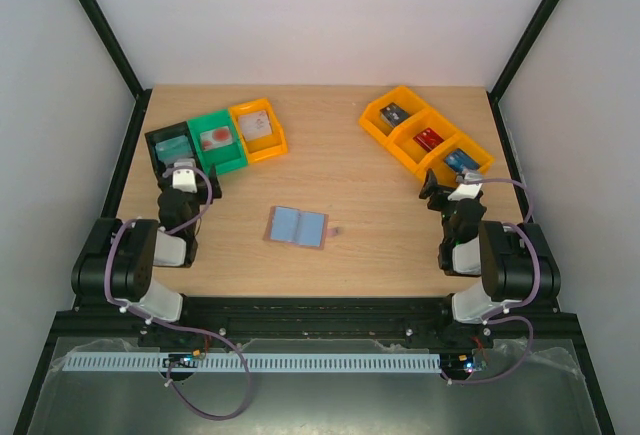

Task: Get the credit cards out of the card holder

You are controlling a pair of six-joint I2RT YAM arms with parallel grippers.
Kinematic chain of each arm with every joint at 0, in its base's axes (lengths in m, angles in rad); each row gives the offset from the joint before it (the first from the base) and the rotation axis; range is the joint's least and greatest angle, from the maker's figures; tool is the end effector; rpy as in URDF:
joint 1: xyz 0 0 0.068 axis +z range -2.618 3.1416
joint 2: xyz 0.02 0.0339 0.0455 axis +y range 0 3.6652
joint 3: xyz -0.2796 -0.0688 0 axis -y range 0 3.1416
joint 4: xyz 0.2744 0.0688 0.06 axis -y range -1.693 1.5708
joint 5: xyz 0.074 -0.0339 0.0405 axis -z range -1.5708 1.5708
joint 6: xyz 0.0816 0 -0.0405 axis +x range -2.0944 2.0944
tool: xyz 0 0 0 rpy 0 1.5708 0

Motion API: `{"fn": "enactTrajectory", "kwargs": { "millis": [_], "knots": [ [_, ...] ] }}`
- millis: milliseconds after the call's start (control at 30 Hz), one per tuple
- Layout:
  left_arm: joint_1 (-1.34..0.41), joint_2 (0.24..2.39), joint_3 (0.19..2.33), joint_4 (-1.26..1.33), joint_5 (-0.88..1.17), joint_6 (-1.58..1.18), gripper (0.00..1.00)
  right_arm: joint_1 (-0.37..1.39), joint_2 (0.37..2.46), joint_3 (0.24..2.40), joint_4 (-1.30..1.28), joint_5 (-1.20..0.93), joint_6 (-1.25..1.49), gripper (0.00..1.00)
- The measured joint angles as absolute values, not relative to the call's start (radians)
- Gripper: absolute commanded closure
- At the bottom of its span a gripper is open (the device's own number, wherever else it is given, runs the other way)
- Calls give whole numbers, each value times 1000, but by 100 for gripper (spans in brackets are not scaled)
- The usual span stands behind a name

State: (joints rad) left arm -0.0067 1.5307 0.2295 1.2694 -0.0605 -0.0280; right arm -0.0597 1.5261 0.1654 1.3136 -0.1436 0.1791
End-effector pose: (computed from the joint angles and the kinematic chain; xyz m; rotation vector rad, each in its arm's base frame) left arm 0.2951 0.0030 0.1394 -0.0640 1.6013 0.0215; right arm 0.2782 -0.0049 0.1297 0.0825 1.6193 0.2082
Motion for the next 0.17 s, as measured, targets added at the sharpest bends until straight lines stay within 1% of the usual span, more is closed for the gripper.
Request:
{"fn": "enactTrajectory", "kwargs": {
  "millis": [167],
  "knots": [
    [-7, 1531, 229, 1261, -62, -30, 1, -60, 1526, 165, 1314, -144, 179, 2]
  ]
}}
